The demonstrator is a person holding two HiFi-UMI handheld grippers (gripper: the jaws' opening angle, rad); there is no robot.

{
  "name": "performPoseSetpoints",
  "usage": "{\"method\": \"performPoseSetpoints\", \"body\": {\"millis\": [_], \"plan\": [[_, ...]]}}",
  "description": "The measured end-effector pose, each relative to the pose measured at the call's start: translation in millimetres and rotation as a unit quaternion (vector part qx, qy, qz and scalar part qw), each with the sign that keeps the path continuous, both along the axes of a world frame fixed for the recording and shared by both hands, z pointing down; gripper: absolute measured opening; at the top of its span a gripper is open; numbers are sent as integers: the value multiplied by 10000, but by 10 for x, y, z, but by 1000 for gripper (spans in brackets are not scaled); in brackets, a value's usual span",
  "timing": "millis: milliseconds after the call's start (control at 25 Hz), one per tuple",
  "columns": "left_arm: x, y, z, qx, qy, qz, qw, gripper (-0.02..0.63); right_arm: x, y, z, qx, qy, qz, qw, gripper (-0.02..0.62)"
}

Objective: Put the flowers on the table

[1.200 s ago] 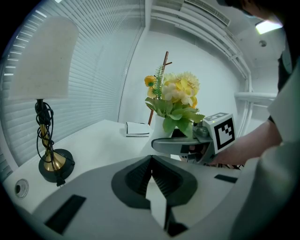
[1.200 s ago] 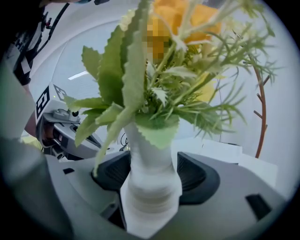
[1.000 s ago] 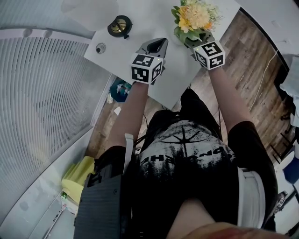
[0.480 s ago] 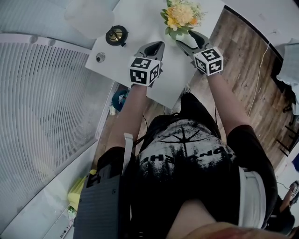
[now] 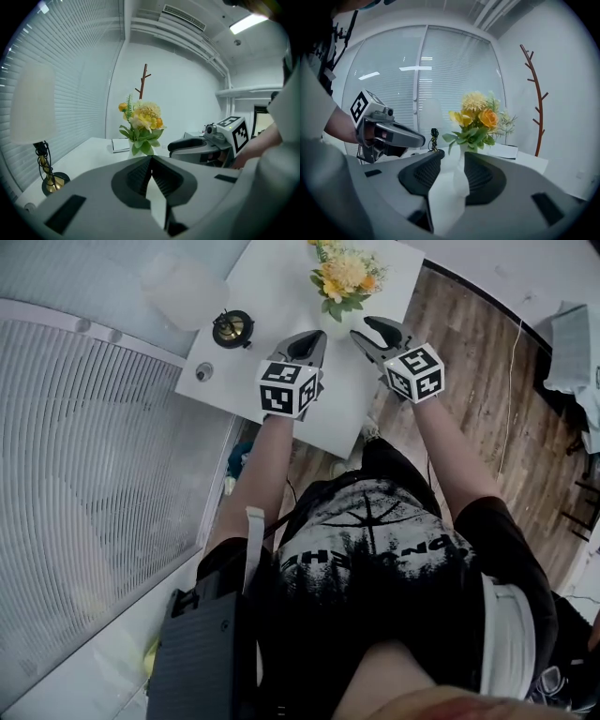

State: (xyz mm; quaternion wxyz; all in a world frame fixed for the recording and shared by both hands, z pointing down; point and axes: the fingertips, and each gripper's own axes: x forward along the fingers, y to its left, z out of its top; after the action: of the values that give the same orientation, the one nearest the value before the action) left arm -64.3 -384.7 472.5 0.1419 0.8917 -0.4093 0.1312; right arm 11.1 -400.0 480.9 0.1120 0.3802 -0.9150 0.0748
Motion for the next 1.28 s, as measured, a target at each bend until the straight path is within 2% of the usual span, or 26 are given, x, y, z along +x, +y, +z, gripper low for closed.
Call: {"method": "performPoseSetpoints", "body": {"millis": [160, 240, 720, 1280], "plan": [[-28, 65, -110, 140, 14, 16, 9999, 12, -68, 149, -174, 117, -73, -97, 9999, 60], [-57, 102, -145, 185, 6, 13, 9998, 12, -132, 215, -234, 161, -38, -171, 9997, 43], [-166, 226, -252, 317, -10, 25, 9995, 12, -392, 444, -374, 231, 69, -274, 9993, 29], [-223, 225, -276, 396, -111, 32, 9991, 12, -407, 417, -281, 234, 299, -312, 9988, 18]]}}
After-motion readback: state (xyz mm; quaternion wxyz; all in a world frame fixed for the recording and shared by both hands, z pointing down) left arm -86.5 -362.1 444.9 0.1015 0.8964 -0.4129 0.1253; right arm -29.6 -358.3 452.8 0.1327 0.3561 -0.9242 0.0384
